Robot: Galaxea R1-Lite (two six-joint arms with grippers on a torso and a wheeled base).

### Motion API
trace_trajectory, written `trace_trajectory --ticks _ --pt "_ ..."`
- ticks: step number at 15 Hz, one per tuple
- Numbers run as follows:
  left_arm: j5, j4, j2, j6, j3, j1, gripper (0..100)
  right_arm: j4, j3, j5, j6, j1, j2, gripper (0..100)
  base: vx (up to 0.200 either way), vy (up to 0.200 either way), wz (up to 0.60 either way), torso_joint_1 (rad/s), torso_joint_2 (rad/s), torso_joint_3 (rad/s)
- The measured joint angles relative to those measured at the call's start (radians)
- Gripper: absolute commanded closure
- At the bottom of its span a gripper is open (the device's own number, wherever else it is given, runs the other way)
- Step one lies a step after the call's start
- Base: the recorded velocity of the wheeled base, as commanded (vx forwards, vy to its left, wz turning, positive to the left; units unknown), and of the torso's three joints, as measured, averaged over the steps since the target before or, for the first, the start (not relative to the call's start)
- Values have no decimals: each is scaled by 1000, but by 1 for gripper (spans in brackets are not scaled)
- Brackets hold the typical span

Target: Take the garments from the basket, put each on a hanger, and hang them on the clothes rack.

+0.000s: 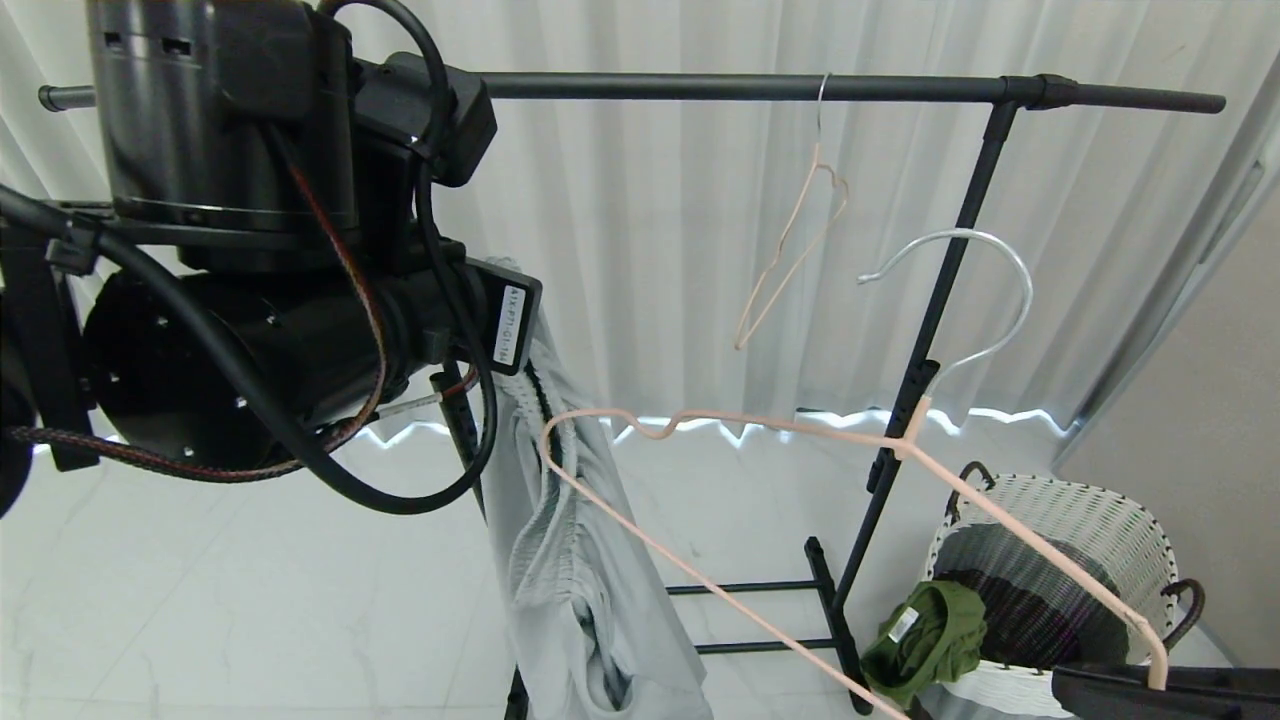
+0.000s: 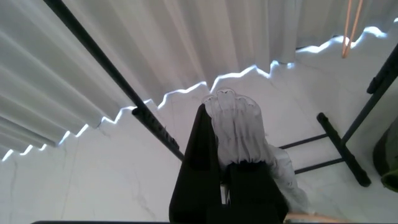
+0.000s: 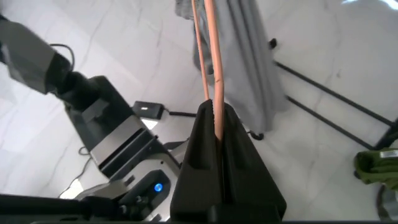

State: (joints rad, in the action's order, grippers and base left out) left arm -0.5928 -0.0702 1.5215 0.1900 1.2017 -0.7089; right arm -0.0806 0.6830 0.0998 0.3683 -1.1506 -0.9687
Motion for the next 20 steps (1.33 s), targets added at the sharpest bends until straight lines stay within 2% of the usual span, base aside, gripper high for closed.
trace_trajectory --ticks 5,10,13,17,20 --pt "-42 3 0 2 -9 -14 100 55 3 30 -13 30 -11 100 0 0 0 0 0 0" --pt "-40 2 -1 1 -8 -75 100 81 8 -19 -47 26 -20 100 0 0 0 0 0 0" --pt "-38 3 -5 3 -7 -96 100 71 0 -44 -101 25 -20 100 0 0 0 0 0 0" --pt "-38 9 -18 4 -23 -129 100 100 -14 -33 -106 45 -27 100 0 0 0 0 0 0" --pt "-41 8 -21 4 -34 -133 100 134 -14 4 -111 56 -22 100 0 0 0 0 0 0"
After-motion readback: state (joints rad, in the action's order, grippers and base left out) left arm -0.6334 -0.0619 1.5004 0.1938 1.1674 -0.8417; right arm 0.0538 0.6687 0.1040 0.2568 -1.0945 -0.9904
